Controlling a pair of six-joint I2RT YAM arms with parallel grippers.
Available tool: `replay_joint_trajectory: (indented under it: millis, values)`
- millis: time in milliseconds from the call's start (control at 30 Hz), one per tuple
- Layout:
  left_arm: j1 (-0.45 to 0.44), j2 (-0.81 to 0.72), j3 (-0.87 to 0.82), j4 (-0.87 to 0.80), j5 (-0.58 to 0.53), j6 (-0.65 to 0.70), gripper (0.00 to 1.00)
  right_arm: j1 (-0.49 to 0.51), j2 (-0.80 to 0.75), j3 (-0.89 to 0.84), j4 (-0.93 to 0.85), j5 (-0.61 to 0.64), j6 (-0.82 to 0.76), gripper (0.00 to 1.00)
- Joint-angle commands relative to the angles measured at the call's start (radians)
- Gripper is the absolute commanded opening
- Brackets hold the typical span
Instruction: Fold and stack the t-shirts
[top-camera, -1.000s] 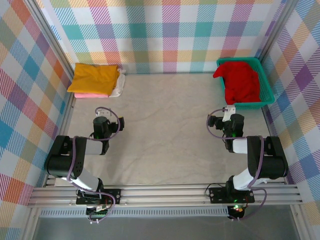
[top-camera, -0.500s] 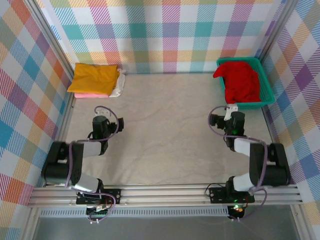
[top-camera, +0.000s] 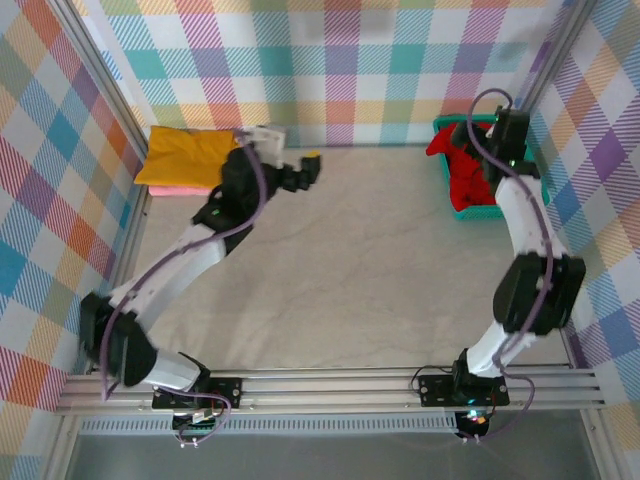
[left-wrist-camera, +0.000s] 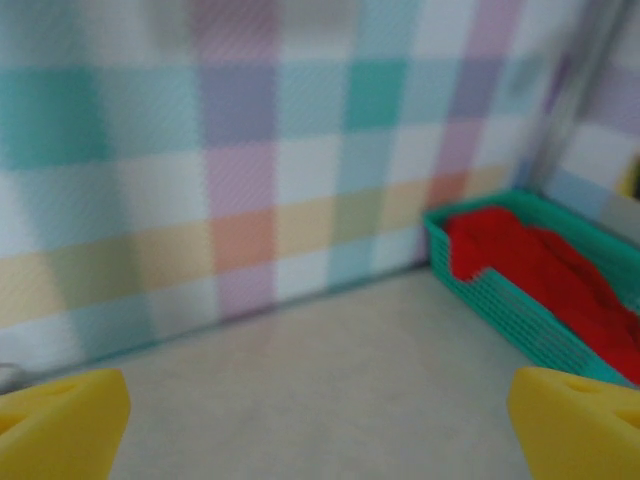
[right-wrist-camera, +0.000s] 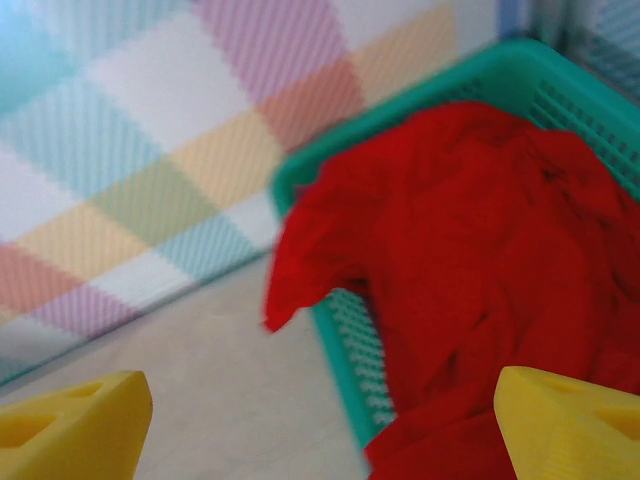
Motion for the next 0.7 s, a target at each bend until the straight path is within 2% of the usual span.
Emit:
replay_joint_trajectory:
  millis: [0, 133, 300, 367, 433, 500, 667]
  values:
    - [-0.072, 0.135, 0.094, -0.208, 0.050, 0.019, 0.97, -0.038, 0.183, 0.195, -0.271, -0.002, 0.033, 0.89]
    - [-0.136, 0.179, 0.105, -0.210, 0.040, 0.014, 0.96, -0.068, 0.405, 0.485, -0.396, -0.090, 0.007, 0.88]
    - [-0.145, 0.131, -0.003, -0.151, 0.032, -0.040, 0.96, -0.068, 0.692, 0.885, -0.640, -0.120, -0.011, 0.88]
    - [-0.145, 0.111, -0.034, -0.154, 0.030, -0.045, 0.97, -0.069, 0.765, 0.986, -0.688, -0.140, -0.008, 0.87]
    - [-0.145, 0.091, -0.060, -0.162, 0.022, -0.052, 0.96, -0.068, 0.786, 1.005, -0.691, -0.136, 0.003, 0.87]
    - [-0.145, 0.076, -0.083, -0.170, 0.012, -0.053, 0.97, -0.068, 0.778, 0.953, -0.641, -0.138, 0.012, 0.84]
    - [-0.145, 0.055, -0.123, -0.161, -0.005, -0.054, 0.97, -0.069, 0.802, 0.935, -0.607, -0.198, 0.022, 0.65]
